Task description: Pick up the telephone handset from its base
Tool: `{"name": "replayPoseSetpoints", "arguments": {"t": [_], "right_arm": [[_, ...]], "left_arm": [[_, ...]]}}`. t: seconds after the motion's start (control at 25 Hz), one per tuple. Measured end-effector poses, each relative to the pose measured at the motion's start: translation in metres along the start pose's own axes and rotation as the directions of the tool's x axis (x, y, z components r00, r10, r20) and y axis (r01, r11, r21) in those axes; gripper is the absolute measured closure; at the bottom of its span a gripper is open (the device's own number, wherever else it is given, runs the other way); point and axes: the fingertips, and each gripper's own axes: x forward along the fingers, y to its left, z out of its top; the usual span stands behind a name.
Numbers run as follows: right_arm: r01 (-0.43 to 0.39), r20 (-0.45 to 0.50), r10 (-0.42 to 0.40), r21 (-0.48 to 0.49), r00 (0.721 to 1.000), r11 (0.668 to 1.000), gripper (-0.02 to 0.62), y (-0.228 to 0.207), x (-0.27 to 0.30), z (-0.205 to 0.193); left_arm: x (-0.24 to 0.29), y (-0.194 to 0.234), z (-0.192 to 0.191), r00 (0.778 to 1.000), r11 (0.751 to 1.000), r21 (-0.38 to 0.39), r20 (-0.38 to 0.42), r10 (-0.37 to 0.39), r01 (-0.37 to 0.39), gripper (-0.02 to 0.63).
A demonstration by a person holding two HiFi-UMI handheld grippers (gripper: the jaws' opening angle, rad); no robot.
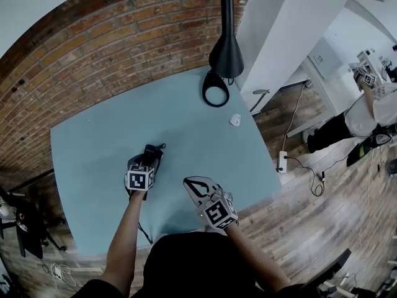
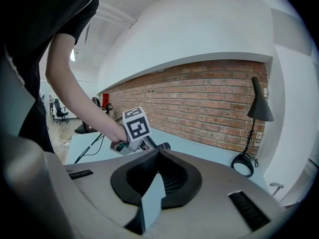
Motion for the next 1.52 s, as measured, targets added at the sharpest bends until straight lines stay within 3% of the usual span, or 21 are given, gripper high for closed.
{"name": "replayPoseSetpoints", "arguments": {"t": [0.72,1.52], "right_arm": [[-0.032,0.005,0.032,-0.021,0.999,0.999,0.58,0.007,0.004,0.006],[-0.062,0.005,0.062,-0.034,0.998,0.997,0.58,0.014,0.011,0.008]], "left_arm": [[-0.033,0.001,0.05,0.99,1.0,0.026,0.143,0.008,-0.012,0.328],[-0.099,-0.009,0.139,0.94,0.991,0.128,0.342,0.002,-0.049,0.328]]}}
